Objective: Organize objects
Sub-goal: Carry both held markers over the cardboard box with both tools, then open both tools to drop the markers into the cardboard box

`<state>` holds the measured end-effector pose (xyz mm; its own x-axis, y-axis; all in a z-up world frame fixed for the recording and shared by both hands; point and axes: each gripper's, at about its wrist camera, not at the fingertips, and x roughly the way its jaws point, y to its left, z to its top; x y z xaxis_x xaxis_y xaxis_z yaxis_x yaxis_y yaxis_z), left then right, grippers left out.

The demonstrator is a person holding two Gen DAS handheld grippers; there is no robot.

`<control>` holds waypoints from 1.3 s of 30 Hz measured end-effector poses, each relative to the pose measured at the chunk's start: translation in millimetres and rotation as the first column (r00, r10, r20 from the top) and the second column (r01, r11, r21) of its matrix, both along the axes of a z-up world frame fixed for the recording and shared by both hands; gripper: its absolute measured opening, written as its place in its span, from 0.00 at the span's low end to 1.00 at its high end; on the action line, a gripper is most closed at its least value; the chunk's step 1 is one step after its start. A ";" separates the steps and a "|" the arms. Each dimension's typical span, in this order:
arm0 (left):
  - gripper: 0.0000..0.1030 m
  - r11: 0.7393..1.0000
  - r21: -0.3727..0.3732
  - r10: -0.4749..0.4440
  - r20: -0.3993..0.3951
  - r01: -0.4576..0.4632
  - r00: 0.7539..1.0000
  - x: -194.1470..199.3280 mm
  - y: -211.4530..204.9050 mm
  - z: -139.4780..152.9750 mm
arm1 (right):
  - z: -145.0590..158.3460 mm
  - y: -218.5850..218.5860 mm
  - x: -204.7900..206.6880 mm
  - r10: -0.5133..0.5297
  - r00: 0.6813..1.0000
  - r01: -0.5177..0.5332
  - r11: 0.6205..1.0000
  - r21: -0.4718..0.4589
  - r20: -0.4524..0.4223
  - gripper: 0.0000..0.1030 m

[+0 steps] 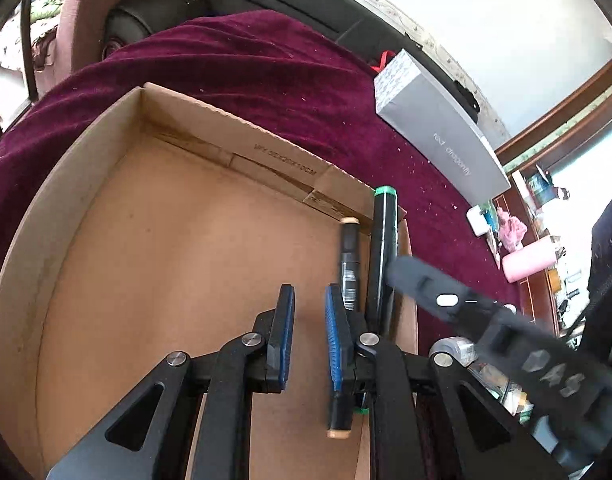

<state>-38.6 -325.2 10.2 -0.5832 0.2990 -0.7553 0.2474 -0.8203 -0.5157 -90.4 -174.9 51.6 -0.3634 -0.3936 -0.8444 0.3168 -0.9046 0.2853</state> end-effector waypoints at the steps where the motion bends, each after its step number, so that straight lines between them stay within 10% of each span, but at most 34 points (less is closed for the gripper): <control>1: 0.12 1.000 -0.001 0.002 -0.008 -0.002 1.000 3.7 0.0 2.6 | 5.2 4.6 2.5 -0.005 1.000 0.005 1.000 -0.022 -0.006 0.13; 10: 0.22 0.998 -0.014 0.055 -0.163 -0.058 0.985 81.9 17.3 49.0 | 36.5 66.9 66.9 -0.038 0.987 0.013 0.987 -0.158 -0.156 0.34; 24: 0.38 0.976 -0.123 0.136 -0.302 -0.180 0.944 172.0 29.3 108.4 | 39.4 45.9 111.7 0.052 0.976 -0.089 0.982 -0.167 -0.212 0.34; 39: 0.38 0.970 0.095 0.239 -0.213 -0.224 0.947 142.8 -8.4 31.7 | 45.1 67.3 86.3 0.077 0.991 -0.103 0.964 -0.245 -0.113 0.35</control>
